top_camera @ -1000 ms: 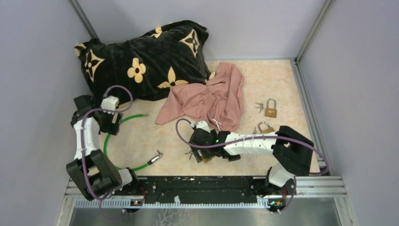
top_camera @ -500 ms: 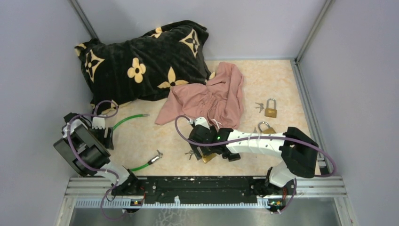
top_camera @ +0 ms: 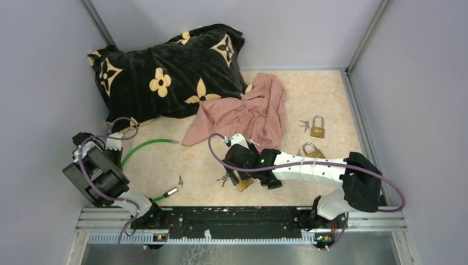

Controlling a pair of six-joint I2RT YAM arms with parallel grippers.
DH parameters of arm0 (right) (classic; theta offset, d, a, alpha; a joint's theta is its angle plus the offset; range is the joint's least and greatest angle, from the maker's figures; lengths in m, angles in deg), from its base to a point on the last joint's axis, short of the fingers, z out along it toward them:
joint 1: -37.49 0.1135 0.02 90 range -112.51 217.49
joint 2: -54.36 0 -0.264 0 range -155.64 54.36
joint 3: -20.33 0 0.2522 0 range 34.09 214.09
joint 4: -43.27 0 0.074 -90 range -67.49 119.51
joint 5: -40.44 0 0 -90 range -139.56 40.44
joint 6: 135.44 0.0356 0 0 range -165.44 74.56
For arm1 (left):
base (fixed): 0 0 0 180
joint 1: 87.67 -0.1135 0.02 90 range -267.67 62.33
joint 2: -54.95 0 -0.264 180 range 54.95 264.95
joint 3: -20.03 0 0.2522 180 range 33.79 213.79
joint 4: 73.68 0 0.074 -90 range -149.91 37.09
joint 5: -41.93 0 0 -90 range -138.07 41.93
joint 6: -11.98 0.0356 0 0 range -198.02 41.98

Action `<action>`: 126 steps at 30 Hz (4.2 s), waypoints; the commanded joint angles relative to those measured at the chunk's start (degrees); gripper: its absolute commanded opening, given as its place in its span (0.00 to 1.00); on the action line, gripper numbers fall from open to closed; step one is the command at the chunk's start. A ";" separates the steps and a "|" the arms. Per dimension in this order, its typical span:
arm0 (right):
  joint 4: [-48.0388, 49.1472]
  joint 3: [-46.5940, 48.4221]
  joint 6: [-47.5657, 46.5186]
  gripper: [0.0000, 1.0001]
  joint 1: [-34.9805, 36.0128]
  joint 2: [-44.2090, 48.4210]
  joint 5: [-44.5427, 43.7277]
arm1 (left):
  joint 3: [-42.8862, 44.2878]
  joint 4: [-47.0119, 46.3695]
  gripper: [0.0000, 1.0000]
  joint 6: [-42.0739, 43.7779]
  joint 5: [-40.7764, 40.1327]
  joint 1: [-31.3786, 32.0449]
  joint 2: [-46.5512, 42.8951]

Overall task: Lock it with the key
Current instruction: Pick up the lock from the center of the board.

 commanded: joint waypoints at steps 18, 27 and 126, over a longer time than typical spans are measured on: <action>31.86 36.02 -35.46 0.96 -10.22 -28.71 28.83 | 5.37 11.75 0.00 22.80 30.04 9.93 -22.77; 28.12 50.05 -24.93 0.58 -11.42 -42.30 35.29 | 6.41 15.27 0.00 25.05 31.40 11.73 -23.55; 61.34 9.11 -13.75 0.00 -17.67 22.01 27.66 | -32.02 -90.97 0.00 -101.26 33.11 61.49 -50.60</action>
